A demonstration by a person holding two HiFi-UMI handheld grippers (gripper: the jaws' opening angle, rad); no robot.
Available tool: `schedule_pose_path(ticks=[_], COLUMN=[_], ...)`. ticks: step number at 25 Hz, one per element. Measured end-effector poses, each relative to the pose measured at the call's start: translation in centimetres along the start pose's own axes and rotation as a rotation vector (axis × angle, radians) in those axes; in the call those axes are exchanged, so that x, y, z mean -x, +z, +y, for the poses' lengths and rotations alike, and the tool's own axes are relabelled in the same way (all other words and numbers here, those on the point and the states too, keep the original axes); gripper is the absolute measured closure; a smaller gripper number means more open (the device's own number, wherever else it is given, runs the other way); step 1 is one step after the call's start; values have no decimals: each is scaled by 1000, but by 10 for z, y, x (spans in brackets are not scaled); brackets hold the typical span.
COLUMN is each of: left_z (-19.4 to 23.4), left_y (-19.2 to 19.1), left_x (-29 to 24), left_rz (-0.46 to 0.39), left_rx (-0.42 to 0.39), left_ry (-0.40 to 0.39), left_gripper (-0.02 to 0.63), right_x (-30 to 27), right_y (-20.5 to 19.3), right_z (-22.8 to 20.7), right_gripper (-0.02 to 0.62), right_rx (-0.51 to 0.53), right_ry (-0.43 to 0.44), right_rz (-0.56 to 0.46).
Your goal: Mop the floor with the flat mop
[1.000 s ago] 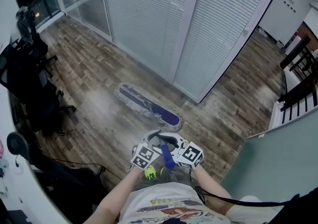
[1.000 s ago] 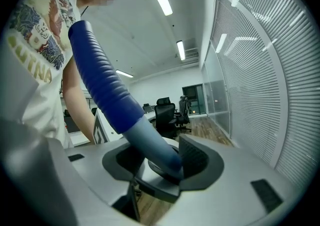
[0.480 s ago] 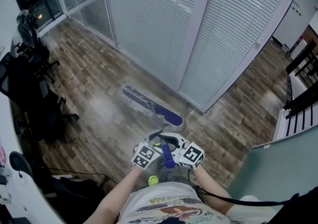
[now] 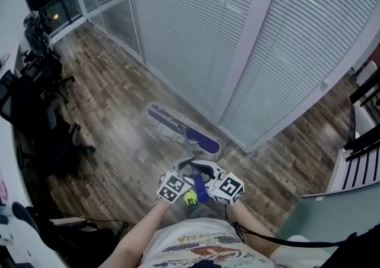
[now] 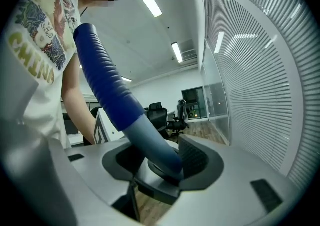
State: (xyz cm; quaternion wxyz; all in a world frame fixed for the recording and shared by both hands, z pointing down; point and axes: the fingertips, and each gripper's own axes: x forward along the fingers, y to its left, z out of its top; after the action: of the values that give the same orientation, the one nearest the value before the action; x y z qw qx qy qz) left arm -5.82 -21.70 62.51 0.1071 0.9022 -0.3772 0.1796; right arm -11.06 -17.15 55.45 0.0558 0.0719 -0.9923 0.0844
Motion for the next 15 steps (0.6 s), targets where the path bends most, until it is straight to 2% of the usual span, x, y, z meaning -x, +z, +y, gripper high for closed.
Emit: schedule_pose_path(ticks=[6,15], left_z=[58,115], left_y=[21,35], left_x=[-63,-97], left_rz=[8,4], left_rx=[9,40], left_ry=[21,52], left_gripper=[416,416], right_x=[-7,-28], right_y=[5,14], right_z=[-88,-149], right_gripper=[402,402], right_rx=[-9,-1], right_ry=[10,20], right_rz=[1,3])
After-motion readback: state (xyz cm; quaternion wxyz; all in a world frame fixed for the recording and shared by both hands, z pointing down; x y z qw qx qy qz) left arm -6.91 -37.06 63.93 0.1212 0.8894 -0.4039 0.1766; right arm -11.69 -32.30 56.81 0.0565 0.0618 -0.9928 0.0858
